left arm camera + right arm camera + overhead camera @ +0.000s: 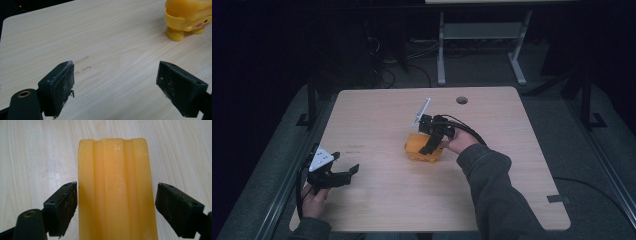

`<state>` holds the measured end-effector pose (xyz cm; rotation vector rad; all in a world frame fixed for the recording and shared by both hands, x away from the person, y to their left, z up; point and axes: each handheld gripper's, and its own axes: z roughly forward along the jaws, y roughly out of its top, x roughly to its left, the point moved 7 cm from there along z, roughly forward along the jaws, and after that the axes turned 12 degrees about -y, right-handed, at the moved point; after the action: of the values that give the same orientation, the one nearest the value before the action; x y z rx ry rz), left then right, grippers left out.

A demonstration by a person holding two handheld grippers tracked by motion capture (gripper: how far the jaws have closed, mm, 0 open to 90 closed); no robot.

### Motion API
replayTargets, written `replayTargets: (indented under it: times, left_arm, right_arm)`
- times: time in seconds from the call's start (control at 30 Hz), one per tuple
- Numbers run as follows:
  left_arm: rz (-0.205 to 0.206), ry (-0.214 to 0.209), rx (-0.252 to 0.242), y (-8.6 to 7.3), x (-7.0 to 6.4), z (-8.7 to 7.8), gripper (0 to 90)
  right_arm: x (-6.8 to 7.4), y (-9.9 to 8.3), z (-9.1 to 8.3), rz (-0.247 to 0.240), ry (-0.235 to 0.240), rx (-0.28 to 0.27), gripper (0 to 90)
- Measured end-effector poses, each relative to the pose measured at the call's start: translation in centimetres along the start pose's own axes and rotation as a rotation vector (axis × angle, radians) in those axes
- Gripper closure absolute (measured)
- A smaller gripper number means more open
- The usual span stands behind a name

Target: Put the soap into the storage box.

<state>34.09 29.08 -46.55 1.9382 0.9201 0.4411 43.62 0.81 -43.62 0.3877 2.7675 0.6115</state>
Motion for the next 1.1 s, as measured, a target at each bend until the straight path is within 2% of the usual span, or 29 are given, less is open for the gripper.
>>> replayTargets:
  times: [0.17,0.53,0.8,1.1]
  left_arm:
    - [0.000,0.001,0.003,0.0,0.0,0.0,14.1]
    - [0.008,-0.002,0.003,0.0,-0.1,0.2,14.1]
    - [0.008,-0.002,0.009,-0.1,-0.1,0.2,14.1]
    - [0.009,-0.003,0.014,-0.1,-0.2,0.2,14.1]
  right_arm:
    - [-0.2,-0.5,-0.6,0.022,0.000,-0.017,17.3]
    - [-1.0,-1.8,-2.4,0.052,-0.039,-0.042,17.5]
    - [-1.8,-3.4,-3.8,0.089,-0.059,-0.066,17.5]
    - [-2.1,-5.6,-5.3,0.134,-0.085,-0.069,18.2]
